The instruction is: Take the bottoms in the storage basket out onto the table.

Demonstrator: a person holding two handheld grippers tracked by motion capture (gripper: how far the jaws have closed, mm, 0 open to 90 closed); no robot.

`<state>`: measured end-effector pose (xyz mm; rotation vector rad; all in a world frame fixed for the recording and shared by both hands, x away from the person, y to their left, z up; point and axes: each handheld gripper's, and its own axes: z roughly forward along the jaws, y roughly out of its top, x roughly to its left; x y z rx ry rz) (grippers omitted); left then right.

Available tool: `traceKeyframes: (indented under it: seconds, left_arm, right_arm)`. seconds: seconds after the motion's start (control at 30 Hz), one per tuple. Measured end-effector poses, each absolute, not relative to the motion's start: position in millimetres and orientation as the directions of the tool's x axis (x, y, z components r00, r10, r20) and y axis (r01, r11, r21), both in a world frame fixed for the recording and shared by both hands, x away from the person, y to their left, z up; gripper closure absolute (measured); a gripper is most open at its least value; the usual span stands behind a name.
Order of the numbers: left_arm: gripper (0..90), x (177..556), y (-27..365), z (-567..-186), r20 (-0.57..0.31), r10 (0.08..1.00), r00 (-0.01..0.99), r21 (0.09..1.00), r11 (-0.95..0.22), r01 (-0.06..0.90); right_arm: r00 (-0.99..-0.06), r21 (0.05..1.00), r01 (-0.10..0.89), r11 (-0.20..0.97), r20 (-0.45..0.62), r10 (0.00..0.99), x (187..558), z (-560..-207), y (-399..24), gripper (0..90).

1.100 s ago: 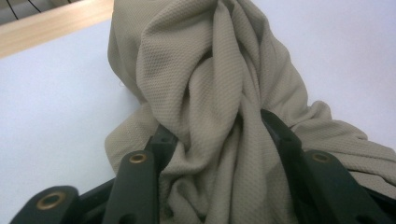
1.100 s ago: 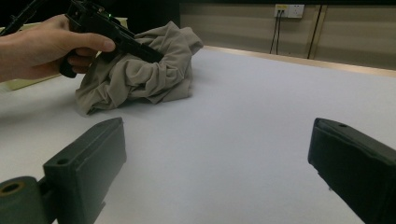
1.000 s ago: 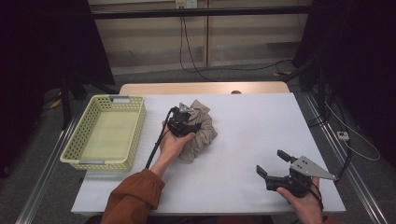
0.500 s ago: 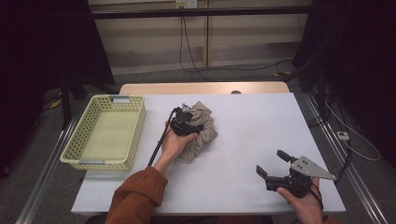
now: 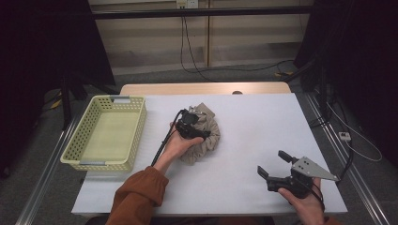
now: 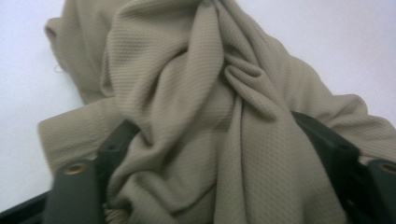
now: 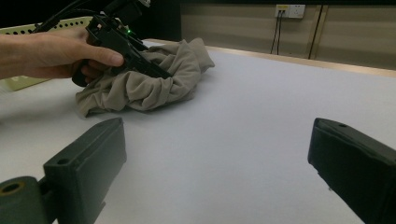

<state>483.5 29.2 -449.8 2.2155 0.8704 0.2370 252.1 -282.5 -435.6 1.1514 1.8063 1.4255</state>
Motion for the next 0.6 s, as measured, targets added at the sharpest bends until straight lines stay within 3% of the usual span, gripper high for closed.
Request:
traceKeyframes:
  seconds: [0.2, 0.37, 0.6]
  left_arm:
    - [16.9, 481.8, 26.5, -450.5, -0.051, 0.674, 0.737, 0.706, -0.498, 0.504]
    - [15.5, 482.7, 30.7, -449.9, -0.108, 0.673, 0.732, 0.714, -0.459, 0.528]
    - [10.7, 480.9, 32.5, -448.1, -0.123, 0.683, 0.72, 0.725, -0.434, 0.535]
  right_arm:
    - [-0.474, 0.959, 0.277, 0.066, 0.077, 0.877, 251.6, -435.5, -282.9, 4.3]
    - [-0.473, 0.958, 0.279, 0.064, 0.079, 0.878, 251.3, -435.6, -283.2, 4.4]
    - [-0.472, 0.958, 0.279, 0.064, 0.078, 0.878, 250.9, -435.5, -282.8, 4.3]
